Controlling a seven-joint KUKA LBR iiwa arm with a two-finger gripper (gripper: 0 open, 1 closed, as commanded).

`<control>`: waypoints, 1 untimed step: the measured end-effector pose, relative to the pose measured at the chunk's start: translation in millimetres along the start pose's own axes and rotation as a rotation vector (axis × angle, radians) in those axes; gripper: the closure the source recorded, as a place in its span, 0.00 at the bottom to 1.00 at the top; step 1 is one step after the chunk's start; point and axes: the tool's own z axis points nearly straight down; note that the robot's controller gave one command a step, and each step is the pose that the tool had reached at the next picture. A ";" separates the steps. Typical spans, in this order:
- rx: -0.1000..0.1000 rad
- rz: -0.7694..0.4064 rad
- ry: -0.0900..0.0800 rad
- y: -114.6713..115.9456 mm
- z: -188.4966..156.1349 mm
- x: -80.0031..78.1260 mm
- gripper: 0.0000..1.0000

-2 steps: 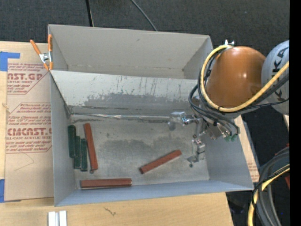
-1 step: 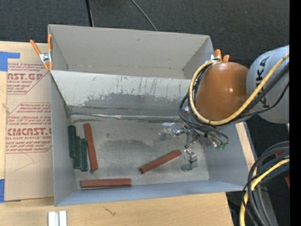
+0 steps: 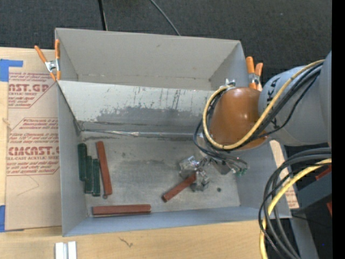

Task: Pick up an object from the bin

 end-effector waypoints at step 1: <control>0.000 0.000 0.000 0.0 0.0 0.0 1.00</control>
Offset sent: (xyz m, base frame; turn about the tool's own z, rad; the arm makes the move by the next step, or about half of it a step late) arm 0.0097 0.0054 0.1274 -0.0407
